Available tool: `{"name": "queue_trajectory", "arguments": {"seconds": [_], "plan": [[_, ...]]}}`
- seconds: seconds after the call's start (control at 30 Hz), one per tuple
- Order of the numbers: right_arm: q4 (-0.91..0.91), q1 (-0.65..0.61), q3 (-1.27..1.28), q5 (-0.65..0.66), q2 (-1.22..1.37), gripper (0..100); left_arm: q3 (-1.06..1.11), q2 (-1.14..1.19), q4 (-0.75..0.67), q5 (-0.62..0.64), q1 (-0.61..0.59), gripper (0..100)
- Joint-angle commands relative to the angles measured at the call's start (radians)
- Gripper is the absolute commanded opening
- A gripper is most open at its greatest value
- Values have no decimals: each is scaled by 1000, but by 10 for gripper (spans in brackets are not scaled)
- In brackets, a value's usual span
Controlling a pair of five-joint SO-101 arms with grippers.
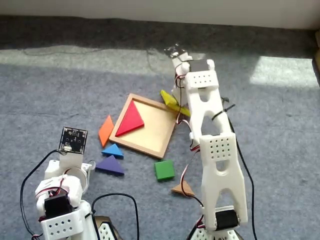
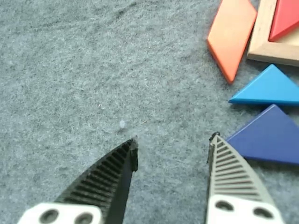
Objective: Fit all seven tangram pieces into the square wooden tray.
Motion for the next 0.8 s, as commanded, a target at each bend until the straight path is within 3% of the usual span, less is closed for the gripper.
{"name": "queue_trajectory", "arguments": {"seconds": [0.0,0.17,0.37,0.77], "plan": [[159,-85,-127,-8,-54,80,-4,-35,-17,0,-12,249],[229,-173,-254,-14,-77,80,-4,-35,-17,0,-12,249],[229,-234,-182,-14,-88,80,-4,-35,-17,0,-12,249],[226,-88,-226,-11,-145,80,-4,-35,-17,-2,-12,249]]}}
